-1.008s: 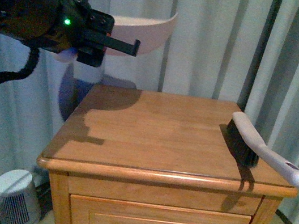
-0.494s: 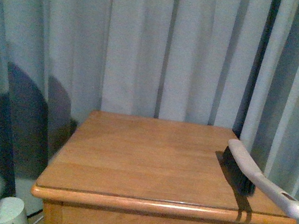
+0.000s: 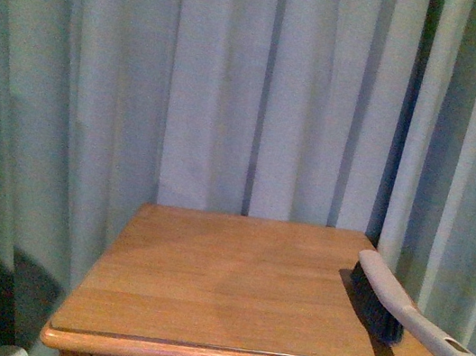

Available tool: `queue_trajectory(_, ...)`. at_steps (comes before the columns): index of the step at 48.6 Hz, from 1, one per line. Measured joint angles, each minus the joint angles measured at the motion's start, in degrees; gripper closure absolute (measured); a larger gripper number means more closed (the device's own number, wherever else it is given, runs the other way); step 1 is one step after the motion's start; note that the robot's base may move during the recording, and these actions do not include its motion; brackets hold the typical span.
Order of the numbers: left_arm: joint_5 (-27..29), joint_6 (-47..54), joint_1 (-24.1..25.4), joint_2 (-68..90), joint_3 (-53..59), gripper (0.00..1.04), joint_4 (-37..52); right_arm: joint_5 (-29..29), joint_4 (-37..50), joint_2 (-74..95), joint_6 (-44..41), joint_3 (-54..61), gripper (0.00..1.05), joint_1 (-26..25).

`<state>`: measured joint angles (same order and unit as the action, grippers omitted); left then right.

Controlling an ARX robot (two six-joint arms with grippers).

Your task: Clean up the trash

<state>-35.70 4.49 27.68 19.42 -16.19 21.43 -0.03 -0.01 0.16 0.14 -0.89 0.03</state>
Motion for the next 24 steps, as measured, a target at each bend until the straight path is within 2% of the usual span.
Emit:
queue_trajectory(5,-5.2,-2.4,6.6,-0.2,2.4,0.76,1.9,0.0,0.0,0.0,0.0,0.0,0.07,0.0)
queue_trajectory(11,-6.3,-2.6,8.4,0.0,3.8,0.76,0.9,1.1,0.2,0.1,-0.5,0.0,0.07,0.3)
queue_trajectory(15,-6.3,-2.6,8.4,0.0,3.9,0.76,0.9,27.1,9.8,7.5,-8.8,-0.1,0.07,9.8)
queue_trajectory(16,-6.4,-2.6,8.4,0.0,3.9,0.76,0.9,32.3,11.9,10.4,-10.1,-0.3,0.07,12.1)
queue_trajectory(17,-6.4,-2.6,8.4,0.0,3.8,0.76,0.9,35.1,12.6,12.6,-10.6,-0.8,0.07,13.2)
queue_trajectory(20,-6.4,-2.6,8.4,0.0,3.9,0.76,0.8,37.5,13.7,22.1,-10.4,-4.3,0.07,15.0)
queue_trajectory(24,-6.4,-2.6,8.4,0.0,3.9,0.76,0.8,32.2,12.0,35.3,-7.0,-13.2,0.07,14.8)
